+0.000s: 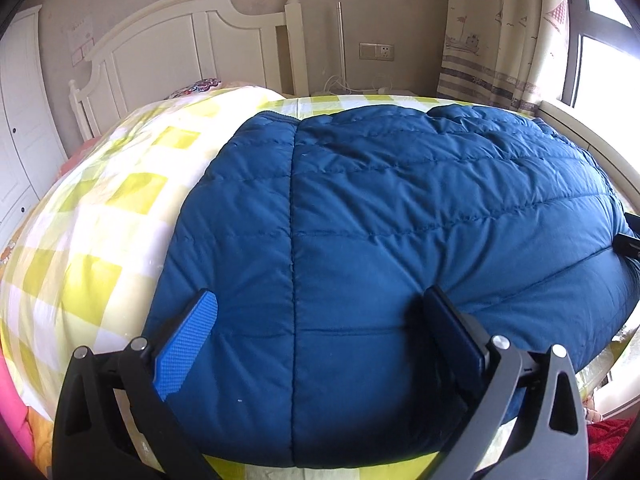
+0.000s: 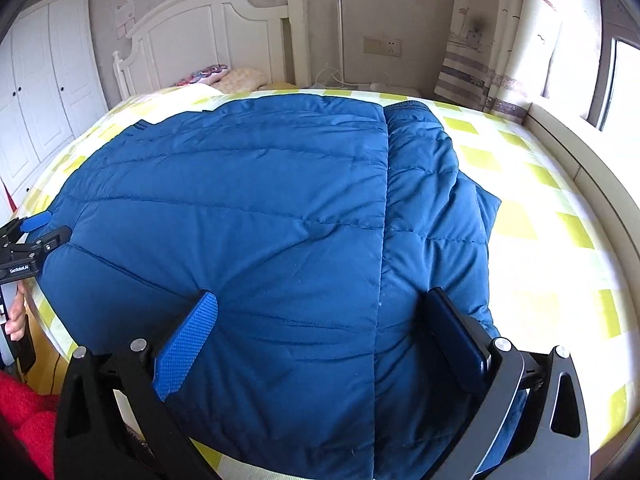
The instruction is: Fold large clothes
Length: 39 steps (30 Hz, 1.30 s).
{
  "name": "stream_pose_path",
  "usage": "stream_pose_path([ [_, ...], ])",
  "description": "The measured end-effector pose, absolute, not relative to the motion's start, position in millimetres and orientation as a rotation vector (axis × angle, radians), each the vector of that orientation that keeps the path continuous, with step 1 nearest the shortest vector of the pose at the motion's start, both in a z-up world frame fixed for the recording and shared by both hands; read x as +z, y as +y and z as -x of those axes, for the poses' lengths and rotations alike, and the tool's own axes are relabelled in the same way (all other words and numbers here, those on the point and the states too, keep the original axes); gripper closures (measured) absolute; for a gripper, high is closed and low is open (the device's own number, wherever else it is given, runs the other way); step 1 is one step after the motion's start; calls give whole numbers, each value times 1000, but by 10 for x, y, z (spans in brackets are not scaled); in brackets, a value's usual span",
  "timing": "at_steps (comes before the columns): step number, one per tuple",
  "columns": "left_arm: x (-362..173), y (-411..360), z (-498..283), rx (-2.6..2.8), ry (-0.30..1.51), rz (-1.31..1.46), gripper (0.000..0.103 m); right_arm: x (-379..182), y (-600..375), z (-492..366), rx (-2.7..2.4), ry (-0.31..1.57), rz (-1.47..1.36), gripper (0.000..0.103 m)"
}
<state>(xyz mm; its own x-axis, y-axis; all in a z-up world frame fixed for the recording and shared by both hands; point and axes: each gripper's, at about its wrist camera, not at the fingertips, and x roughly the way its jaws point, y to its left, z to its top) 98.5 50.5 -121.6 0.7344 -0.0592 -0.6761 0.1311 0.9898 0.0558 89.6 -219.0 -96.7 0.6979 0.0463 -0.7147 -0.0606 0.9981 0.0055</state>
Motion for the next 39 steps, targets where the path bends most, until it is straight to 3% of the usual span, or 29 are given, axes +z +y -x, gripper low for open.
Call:
stream_pose_path([
  [7,-1224,497,-975,-99,733,-107,2,-754,-1564,-657,149,666,166,5],
  [10,-1224,499,-978,-101,733,-107,2,-958,-1391,-778,162,719,222,5],
  [19,-1212,512,-899,-96,723,-101,2,-847,-1881,-697,92,702,158,5],
  [24,-1261,543,-808,-102,703,-103,2,-1047,-2554,-699,63,739,-53,5],
  [34,-1224,557,-865,-98,742,-98,2,-888,-2407,-639,14,745,-33,5],
  [39,-784,274,-1044,-167,708,-110,3,-503,-2002,-893,65,643,62,5],
])
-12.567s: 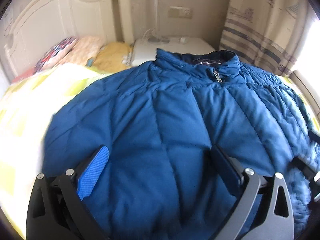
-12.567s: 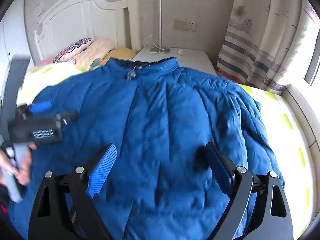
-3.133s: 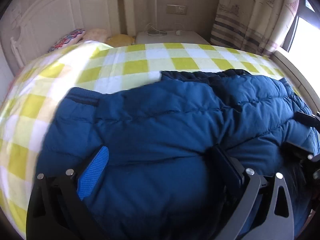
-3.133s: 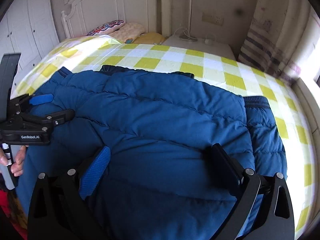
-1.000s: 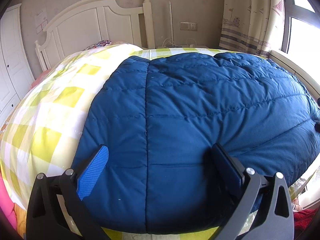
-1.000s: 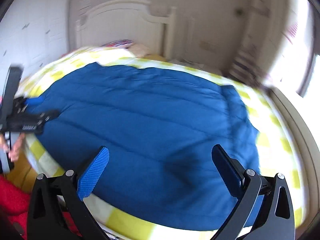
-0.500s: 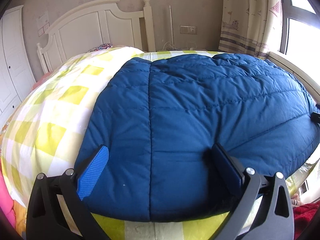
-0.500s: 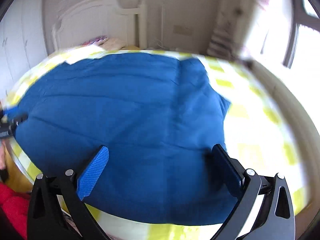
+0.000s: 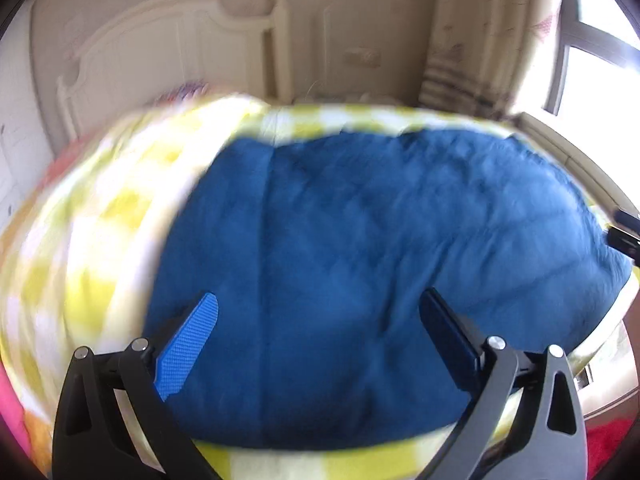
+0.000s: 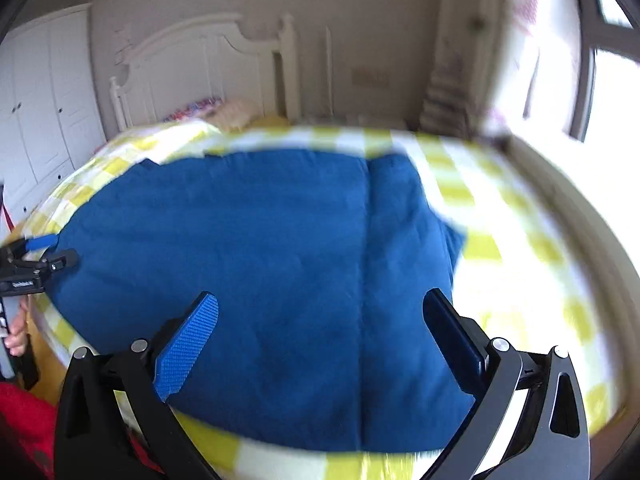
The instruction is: Fold large clothes
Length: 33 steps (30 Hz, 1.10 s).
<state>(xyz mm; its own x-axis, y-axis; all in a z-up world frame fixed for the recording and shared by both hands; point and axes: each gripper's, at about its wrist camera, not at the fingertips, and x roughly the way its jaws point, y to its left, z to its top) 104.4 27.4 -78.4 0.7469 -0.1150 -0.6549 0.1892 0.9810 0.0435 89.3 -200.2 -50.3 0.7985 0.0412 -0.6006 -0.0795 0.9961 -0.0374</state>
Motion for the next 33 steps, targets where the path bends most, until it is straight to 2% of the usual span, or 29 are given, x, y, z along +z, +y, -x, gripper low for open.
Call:
stream_pose_path([
  [3,-570,-108,-1330,-185,656,-184,2,-418,-1754,-1283,110,649,120,5],
  [5,-577,-272,-1664,-171,689,-218,2,-494,-1616,-1697,119,733,154,5],
  [9,-975,-475,-2354,-113,826,-309,2,-775,-1600,-2249,152,873,135,5],
  [14,-1084,-172,-2509,-222,876,-98,2,-722,-2080,-2175,125,828,-75,5],
  [21,-1143,-290,-2478,-185,859,-156,2,-684,-2824,-1946,-132,832,-208,5],
  [26,-856,-363,-2591,-151,839,-191,2,-375,-2314,-2059,-11,764,-61,5],
  [33,-867,-370,-3088,-47,881,-259,2,-499,-1194,-2935,124,846,197,5],
])
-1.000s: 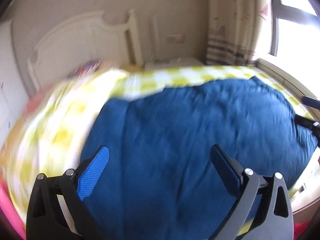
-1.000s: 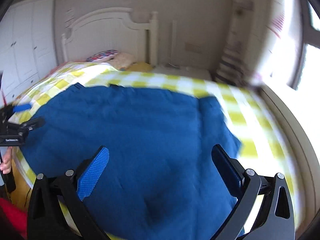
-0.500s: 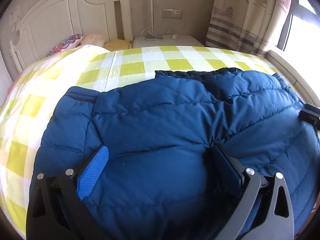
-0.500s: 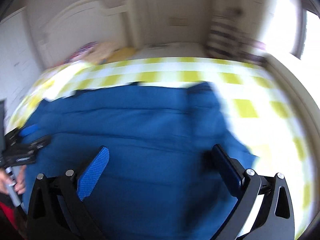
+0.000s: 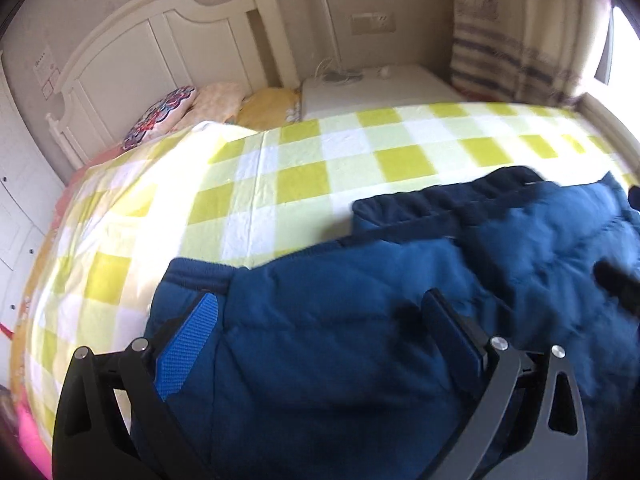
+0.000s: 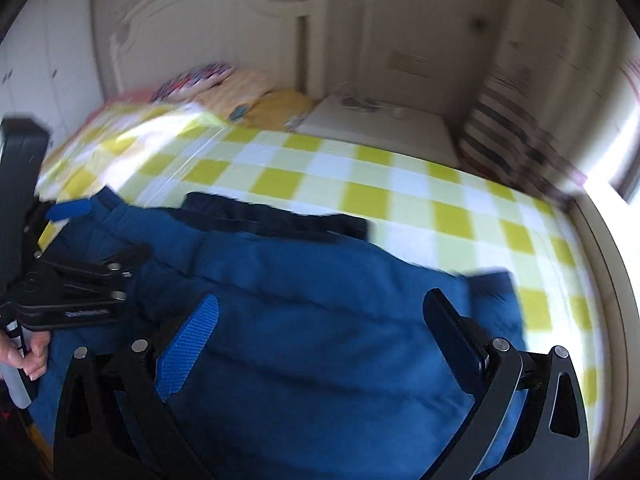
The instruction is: Fold large clothes
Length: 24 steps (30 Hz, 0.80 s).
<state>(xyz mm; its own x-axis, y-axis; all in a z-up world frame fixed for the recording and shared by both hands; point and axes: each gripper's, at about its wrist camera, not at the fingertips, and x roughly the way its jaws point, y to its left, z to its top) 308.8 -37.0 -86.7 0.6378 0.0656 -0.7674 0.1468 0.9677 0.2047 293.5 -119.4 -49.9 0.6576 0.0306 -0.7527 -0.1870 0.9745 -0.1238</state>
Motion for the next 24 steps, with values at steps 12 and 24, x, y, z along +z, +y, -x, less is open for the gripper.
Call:
stream_pose_path([
  [12,-1184,-73,-3232,-151,924,-58,2,-862,-2230,-3261,-14,920,-95,6],
  [24,-882,-322,-2766,-183,844,-100,3,-668,-1633,-2560,125,838,93,5],
])
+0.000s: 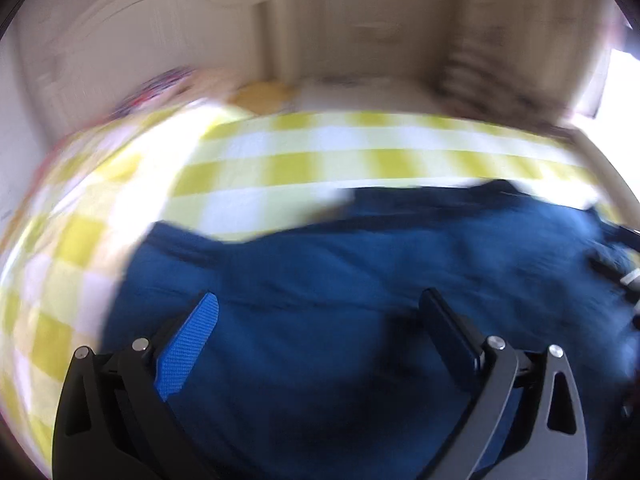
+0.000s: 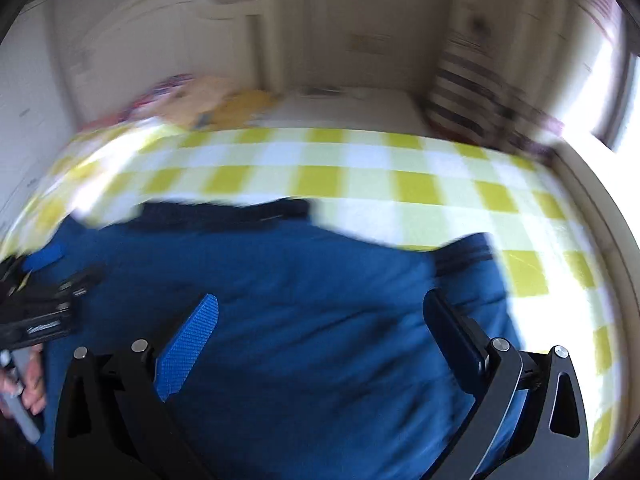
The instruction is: Fold large clothes
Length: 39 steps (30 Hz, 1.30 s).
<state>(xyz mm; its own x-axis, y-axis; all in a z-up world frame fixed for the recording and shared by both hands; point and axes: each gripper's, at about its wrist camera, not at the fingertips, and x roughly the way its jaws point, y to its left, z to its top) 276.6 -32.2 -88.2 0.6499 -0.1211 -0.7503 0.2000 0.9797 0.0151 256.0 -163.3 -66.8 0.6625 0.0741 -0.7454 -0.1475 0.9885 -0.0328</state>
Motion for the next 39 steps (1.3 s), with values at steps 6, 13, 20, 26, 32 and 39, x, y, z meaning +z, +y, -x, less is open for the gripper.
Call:
stream_pose_path([
  [6,-1106,-484,-2630,-221,866,-155,2,-850,-1530,-2474,128,871,155,5],
  [13,-1078,52,-2724,-167,865,-43,2,-831,-2306,-2391,-36,845,-31,6],
  [20,-1029,489,-2703,61,846,57,6,-721,-2400,-2192,-145,809,-43,5],
  [26,-682,12,-2008,-135,719,-27,3,-550,-1513,-1687,184,734,185,5],
  [32,-1131,-178,-1925,-212,765,-91,2,-905,-1648,-1716,248,778,91,5],
  [39,-980,149,-1731,-70,734,-145,2,-762,-2080,-1535,76,757,98,5],
])
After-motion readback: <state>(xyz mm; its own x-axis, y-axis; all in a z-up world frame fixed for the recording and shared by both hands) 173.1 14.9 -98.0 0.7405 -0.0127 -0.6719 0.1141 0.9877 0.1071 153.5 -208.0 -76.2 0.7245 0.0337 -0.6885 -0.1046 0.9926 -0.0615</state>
